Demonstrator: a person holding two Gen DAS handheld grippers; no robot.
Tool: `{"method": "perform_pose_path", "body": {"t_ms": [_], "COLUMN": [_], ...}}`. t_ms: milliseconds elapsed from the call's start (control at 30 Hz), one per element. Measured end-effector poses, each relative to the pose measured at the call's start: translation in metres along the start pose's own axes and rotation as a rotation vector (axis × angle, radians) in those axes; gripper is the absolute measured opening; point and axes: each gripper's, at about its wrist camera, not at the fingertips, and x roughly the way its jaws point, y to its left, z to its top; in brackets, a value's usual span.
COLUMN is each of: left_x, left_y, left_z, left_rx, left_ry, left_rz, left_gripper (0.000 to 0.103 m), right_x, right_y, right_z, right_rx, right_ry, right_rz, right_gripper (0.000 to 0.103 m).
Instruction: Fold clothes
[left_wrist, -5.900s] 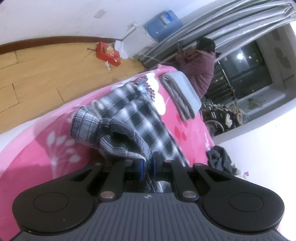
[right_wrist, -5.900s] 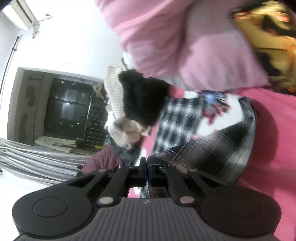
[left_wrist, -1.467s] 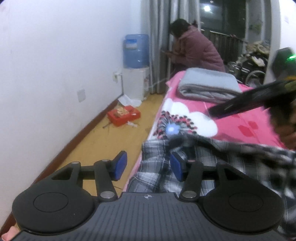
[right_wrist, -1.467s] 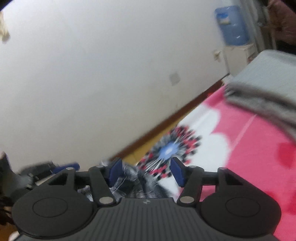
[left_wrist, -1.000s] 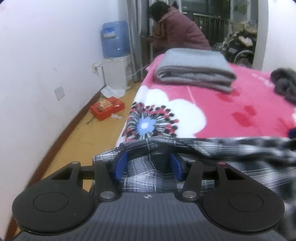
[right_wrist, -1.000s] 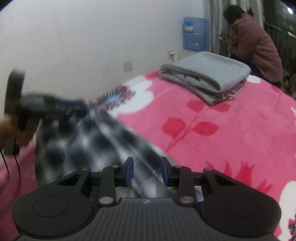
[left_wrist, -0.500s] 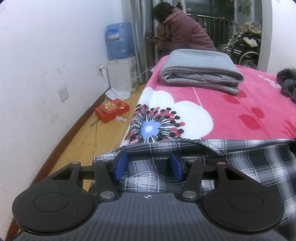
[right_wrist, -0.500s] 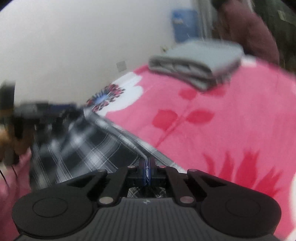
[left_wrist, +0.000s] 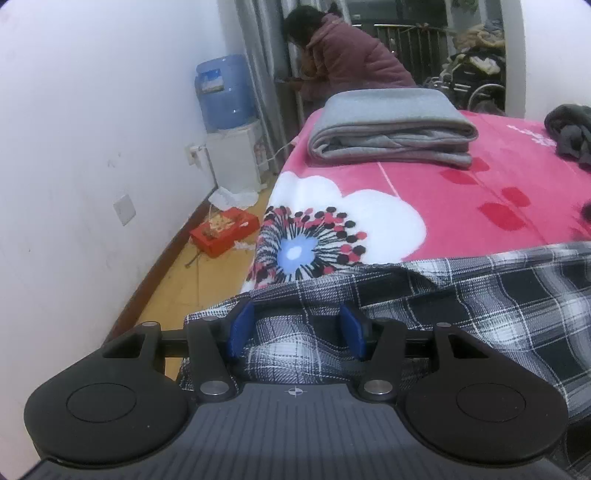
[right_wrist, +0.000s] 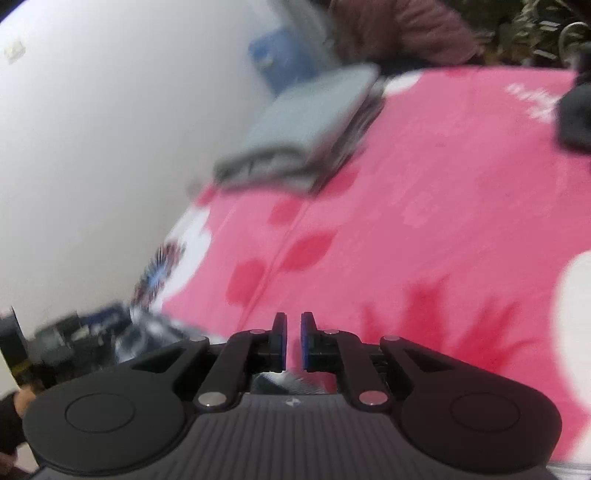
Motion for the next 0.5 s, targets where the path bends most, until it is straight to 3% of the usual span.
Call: {"method": "perform_pose_path", "body": {"t_ms": [133, 333, 433, 500], "left_x": [0.001, 0.003, 0.003, 0.003], "left_y": [0.0, -0.004, -0.005, -0.005], "left_z": [-0.002, 0.0, 0.0, 0.0], "left_rx": [0.002, 0.006, 0.005, 0.007], "left_ry": [-0.006, -0.003, 0.002, 0.002], "left_rz": [0.002, 0.02, 0.024, 0.026], "left_gripper": [0.052, 0.053, 0.053, 0.053], "right_x": [-0.035, -0.039, -0.036, -0.036], "right_y": [0.001, 0.032, 0.042, 0.043], "right_z": [-0.013, -0.069, -0.086, -0.08], "right_rx": [-0.138, -0.46, -0.572, -0.565], "right_ry": [0.029, 0.172, 0.165, 0.166], "right_rz": [-0.066, -0.166, -0.2, -0.198], "right_gripper": [0.009, 0.009, 0.009, 0.011]}}
